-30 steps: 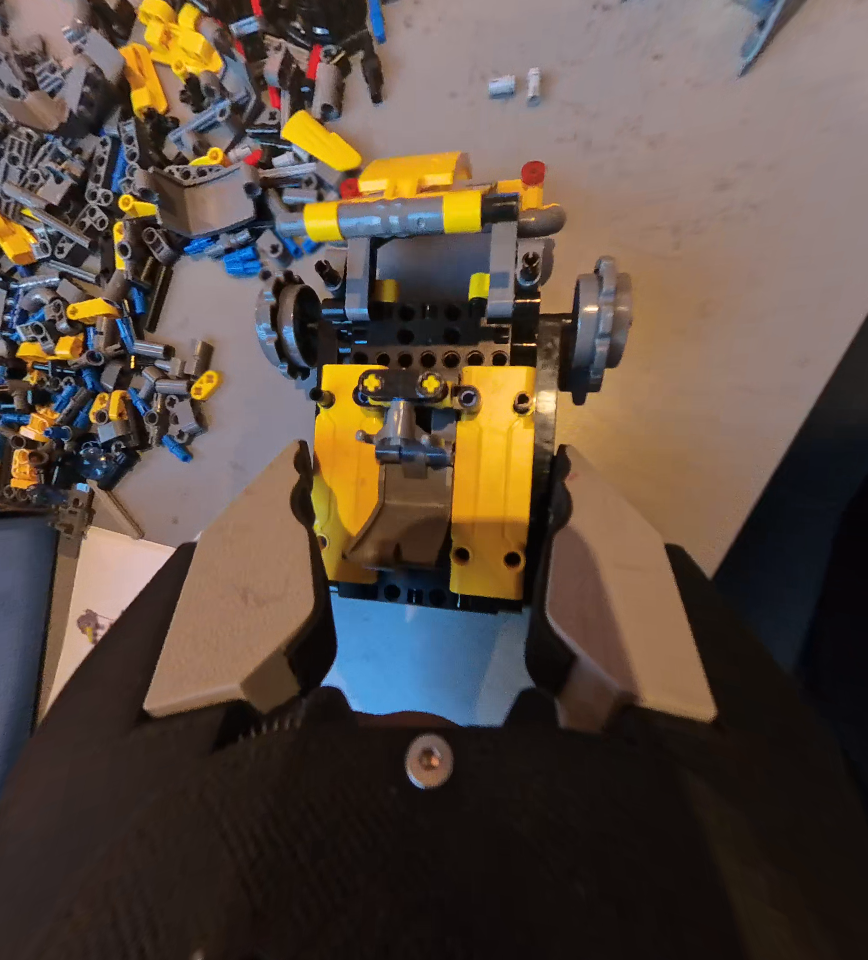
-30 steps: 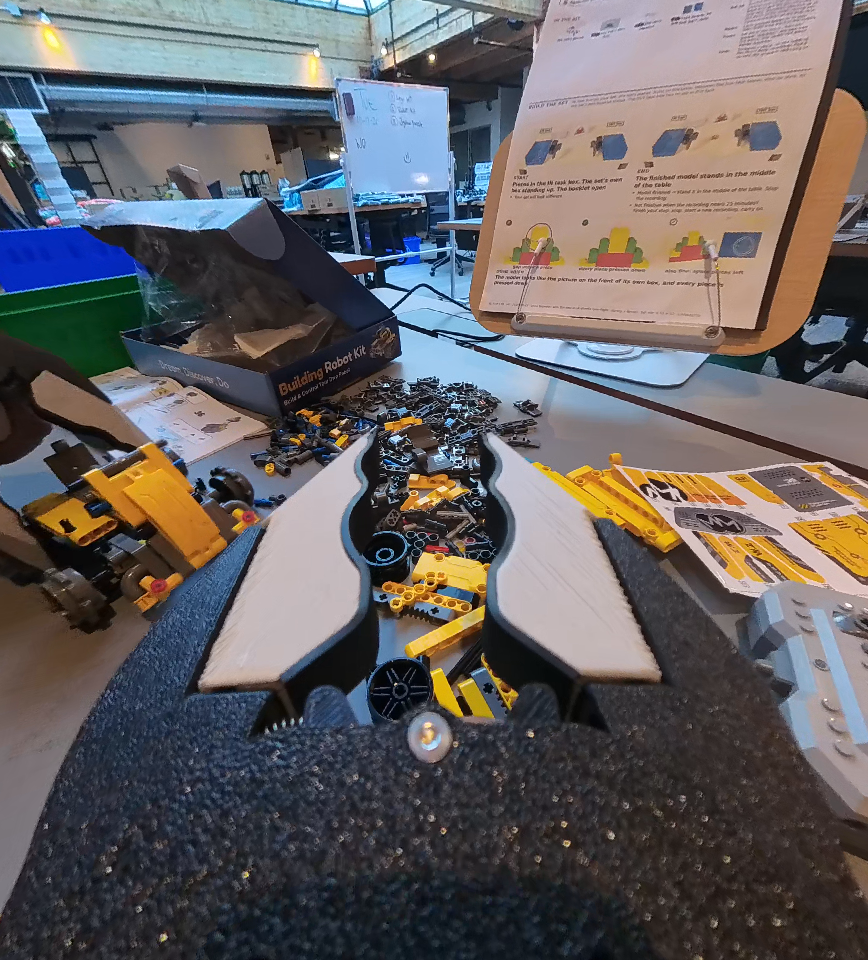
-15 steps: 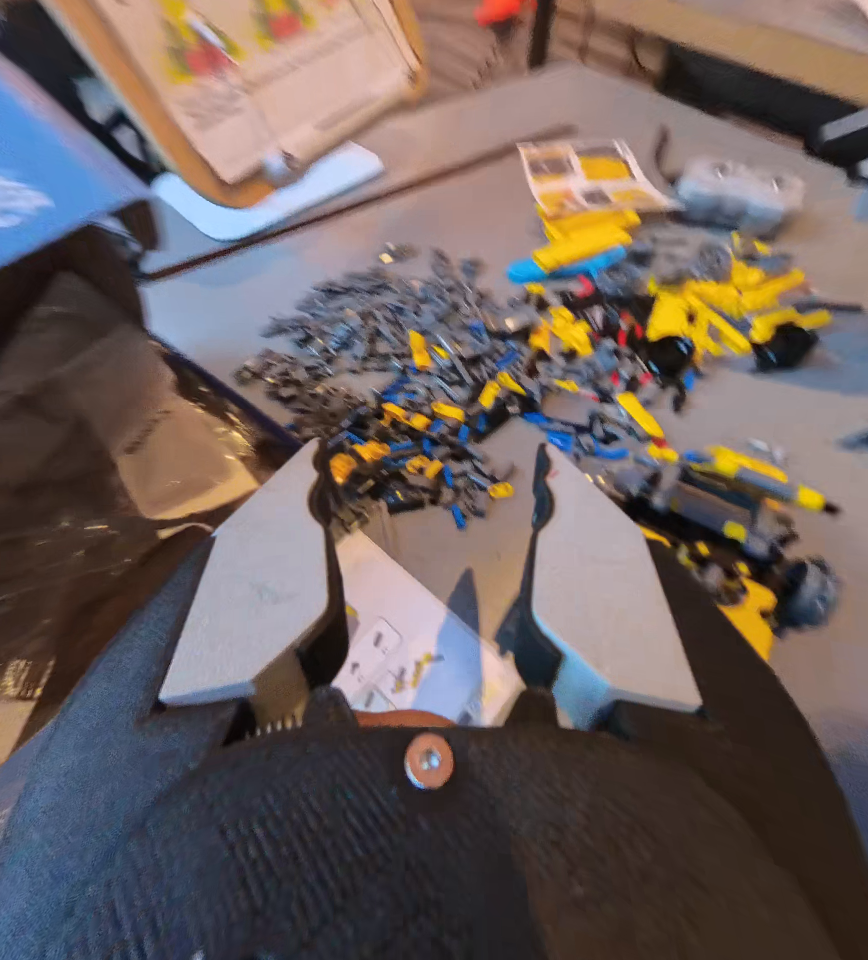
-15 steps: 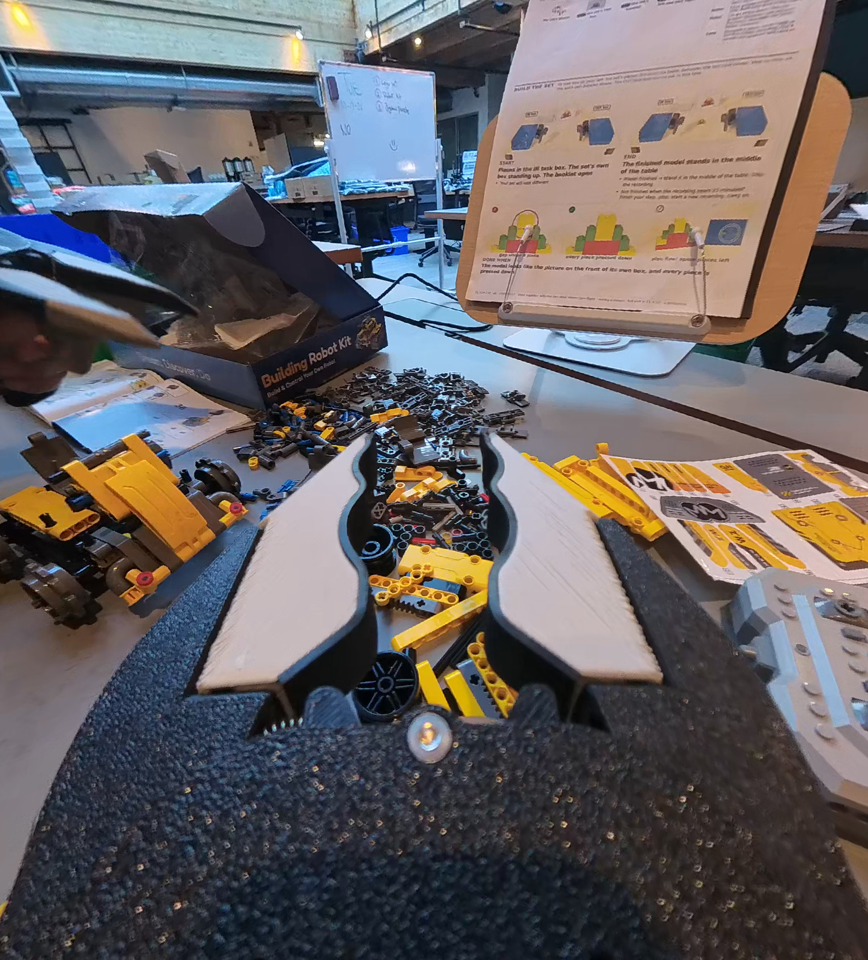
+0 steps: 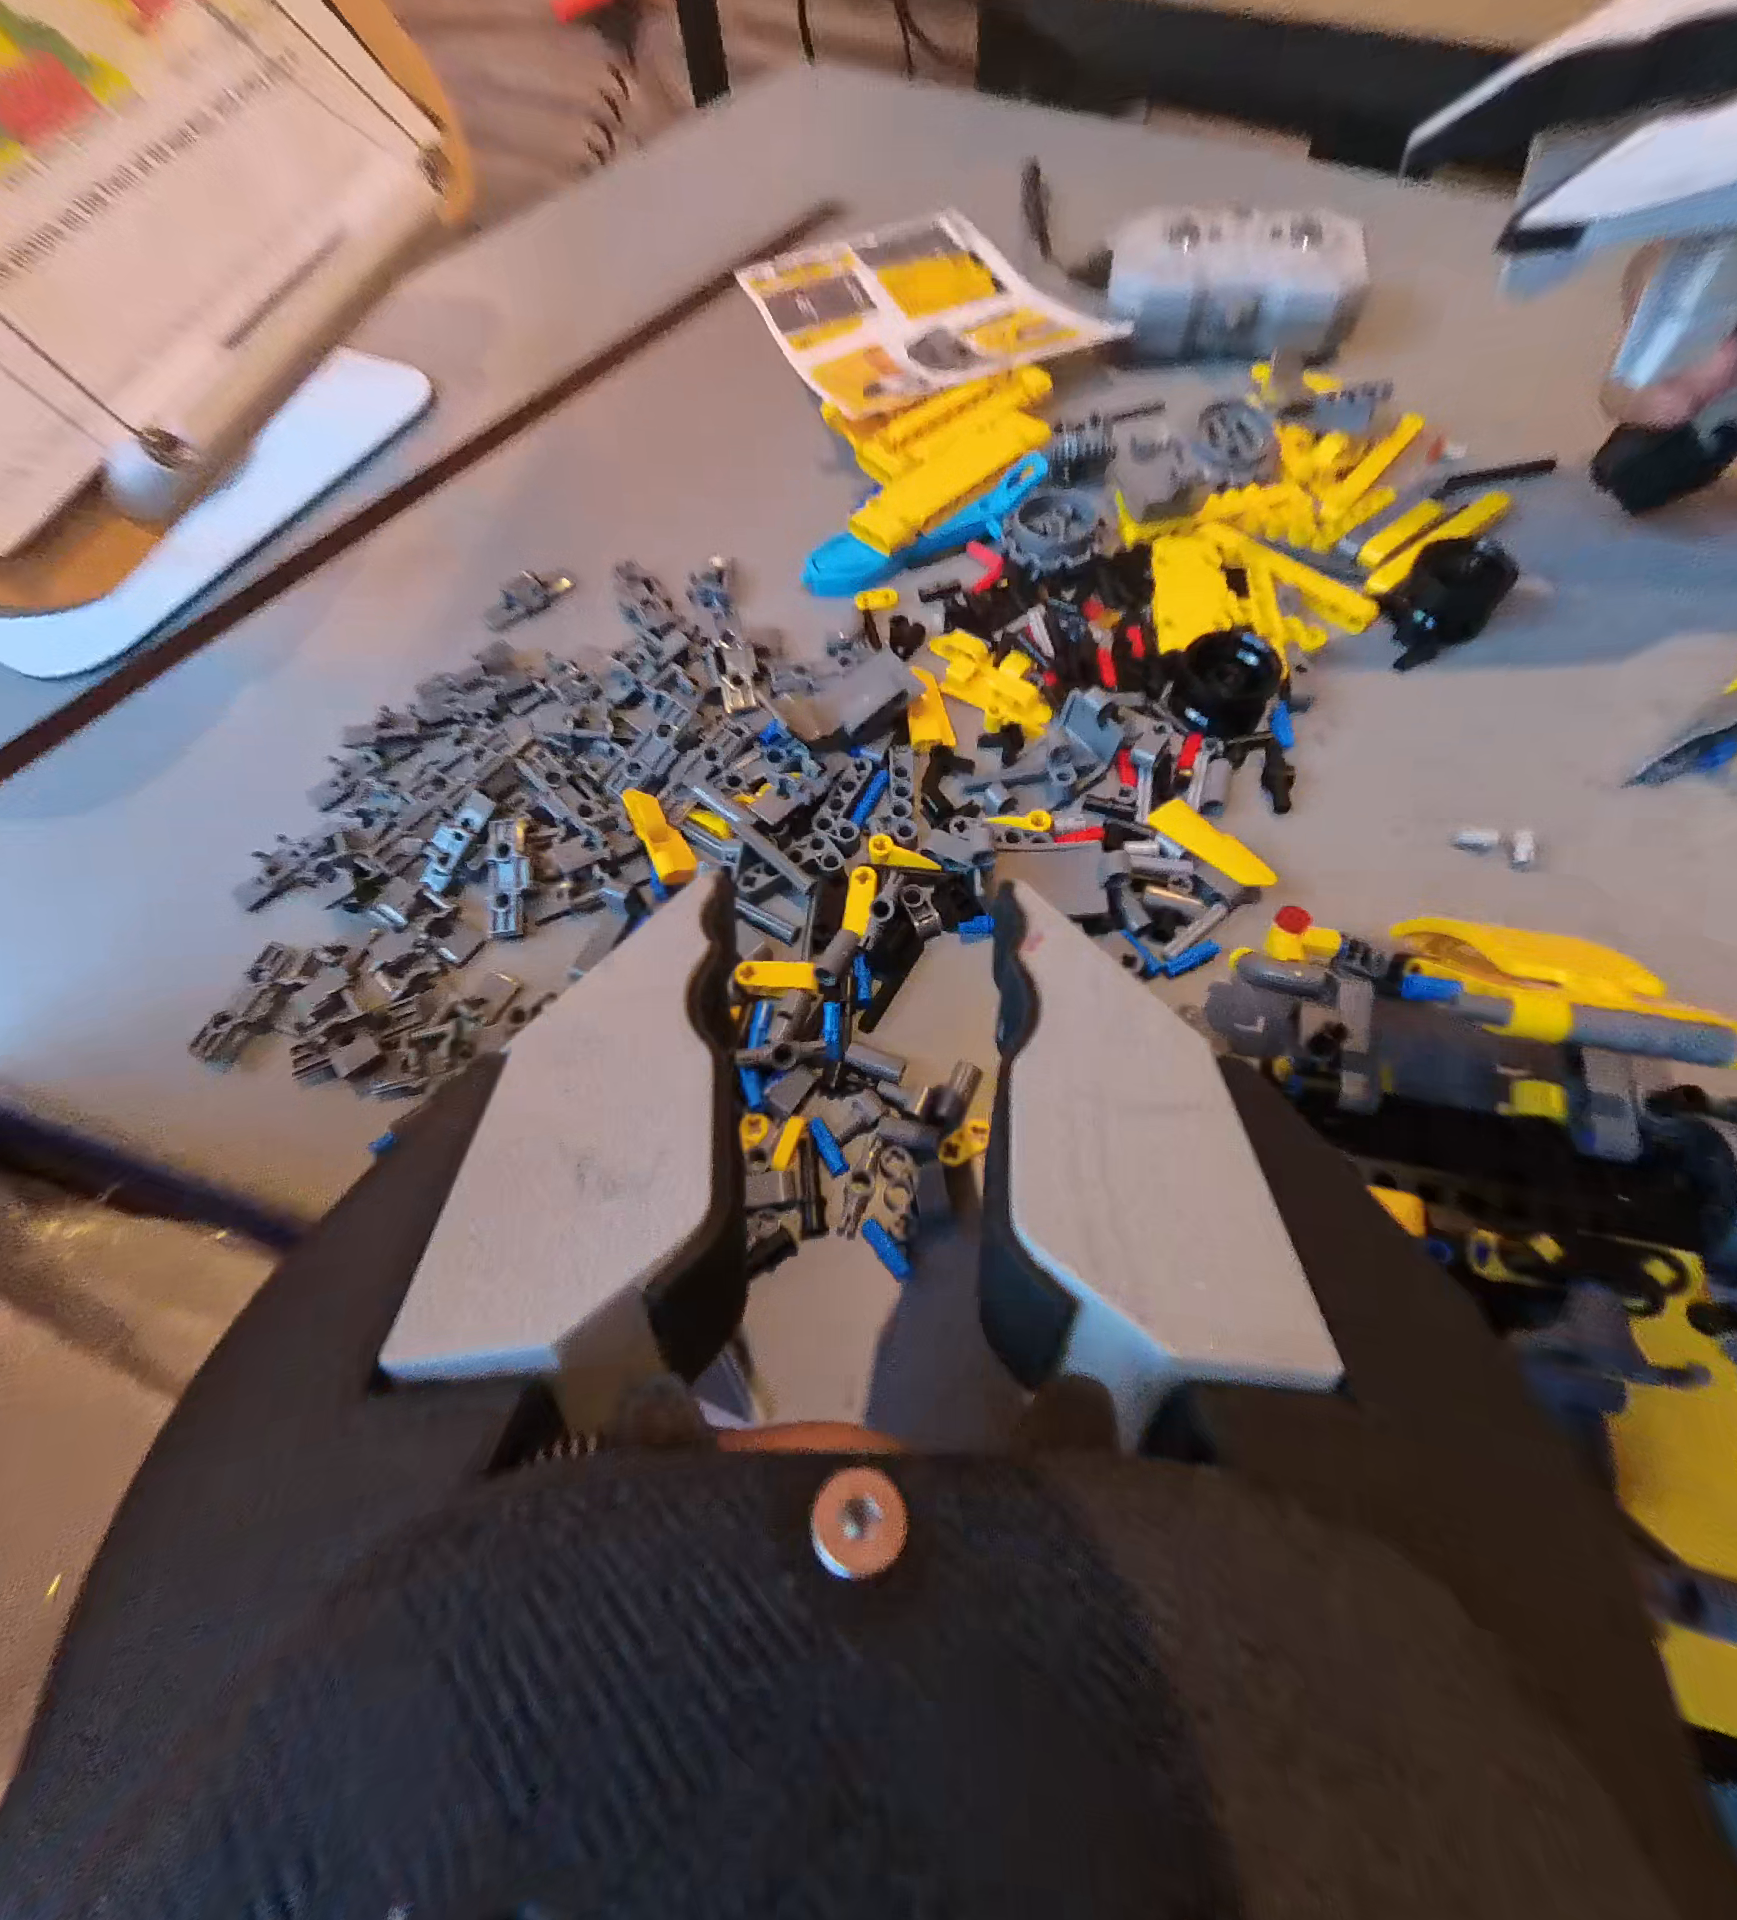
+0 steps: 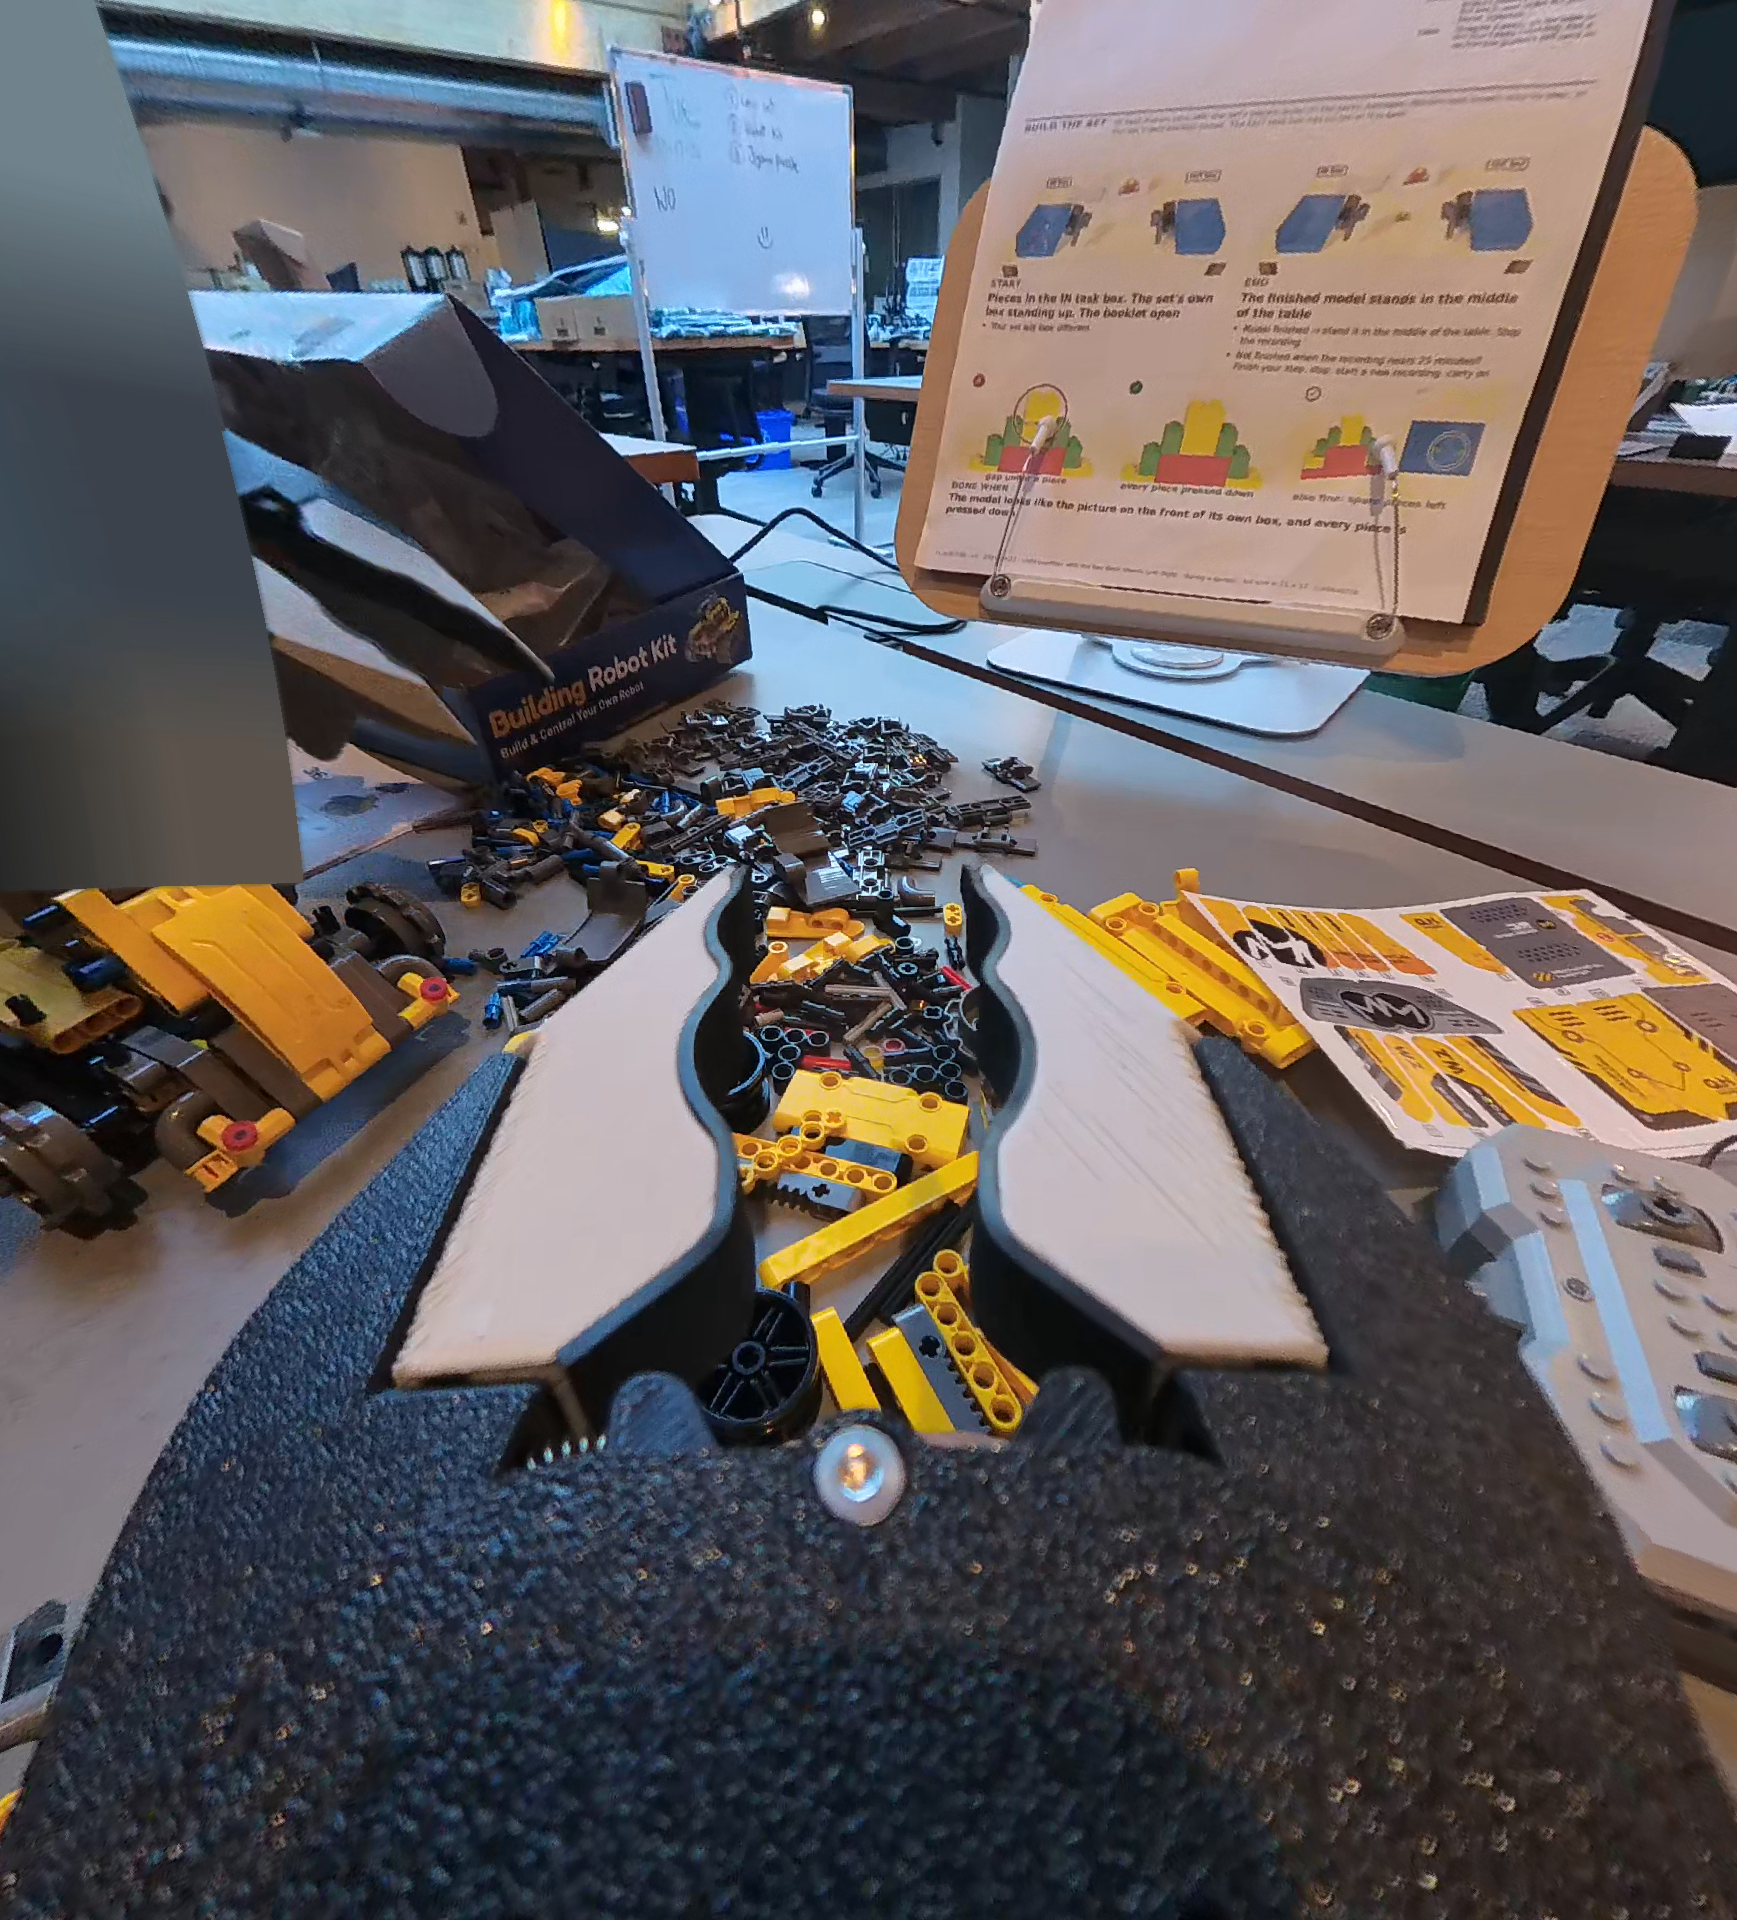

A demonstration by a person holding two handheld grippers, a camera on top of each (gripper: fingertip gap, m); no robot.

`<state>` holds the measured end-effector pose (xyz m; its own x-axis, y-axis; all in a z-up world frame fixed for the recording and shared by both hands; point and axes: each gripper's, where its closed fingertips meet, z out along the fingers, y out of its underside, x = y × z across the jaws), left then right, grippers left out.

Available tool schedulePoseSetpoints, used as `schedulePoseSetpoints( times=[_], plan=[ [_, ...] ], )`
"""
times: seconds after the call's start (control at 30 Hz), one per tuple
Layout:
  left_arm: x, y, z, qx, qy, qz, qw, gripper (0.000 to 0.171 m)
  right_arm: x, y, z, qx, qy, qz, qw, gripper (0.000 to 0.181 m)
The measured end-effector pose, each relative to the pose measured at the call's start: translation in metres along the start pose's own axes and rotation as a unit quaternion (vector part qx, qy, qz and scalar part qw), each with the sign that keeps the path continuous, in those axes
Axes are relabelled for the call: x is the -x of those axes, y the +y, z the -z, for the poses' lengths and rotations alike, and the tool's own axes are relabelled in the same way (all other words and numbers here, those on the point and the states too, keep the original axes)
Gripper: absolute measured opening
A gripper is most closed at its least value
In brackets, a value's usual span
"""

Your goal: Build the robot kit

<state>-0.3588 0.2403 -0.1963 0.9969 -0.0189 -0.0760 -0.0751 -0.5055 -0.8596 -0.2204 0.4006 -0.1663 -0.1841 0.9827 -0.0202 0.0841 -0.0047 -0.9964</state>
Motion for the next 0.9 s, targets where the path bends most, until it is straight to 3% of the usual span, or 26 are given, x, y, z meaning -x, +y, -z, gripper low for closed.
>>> schedulePoseSetpoints(
  times=[0.13, 0.3, 0.47, 0.57, 0.63, 0.67, 0.8, 0.9],
  plan=[
    [-0.004, 0.007, -0.021, 0.044, 0.014, -0.017, 0.999, 0.048, 0.001, 0.0, -0.002, 0.001, -0.004, 0.001, 1.0, 0.039],
    [-0.003, 0.011, -0.024, 0.027, 0.014, 0.011, 0.999, 0.046, 0.005, -0.004, -0.001, -0.005, -0.007, 0.006, 1.0, 0.038],
    [0.016, 0.003, -0.014, -0.02, -0.027, 0.047, 0.998, 0.042, 0.0, -0.006, 0.002, -0.012, 0.003, 0.006, 1.0, 0.035],
    [0.023, -0.003, -0.008, -0.047, -0.049, 0.061, 0.996, 0.038, -0.006, -0.009, 0.005, -0.018, 0.019, 0.008, 1.0, 0.027],
    [0.024, -0.004, -0.007, -0.055, -0.054, 0.067, 0.995, 0.035, -0.01, -0.01, 0.009, -0.019, 0.032, 0.02, 0.999, 0.003],
    [0.025, -0.003, -0.008, -0.053, -0.057, 0.067, 0.995, 0.032, -0.011, -0.01, 0.01, -0.018, 0.037, 0.028, 0.999, 0.0],
    [0.03, 0.006, -0.012, -0.037, -0.072, 0.076, 0.994, 0.018, -0.016, -0.012, 0.014, -0.022, 0.054, 0.046, 0.997, 0.0],
    [0.032, 0.01, -0.015, -0.028, -0.067, 0.091, 0.993, 0.017, -0.018, -0.008, 0.012, -0.013, 0.057, 0.039, 0.998, 0.0]
  ],
)
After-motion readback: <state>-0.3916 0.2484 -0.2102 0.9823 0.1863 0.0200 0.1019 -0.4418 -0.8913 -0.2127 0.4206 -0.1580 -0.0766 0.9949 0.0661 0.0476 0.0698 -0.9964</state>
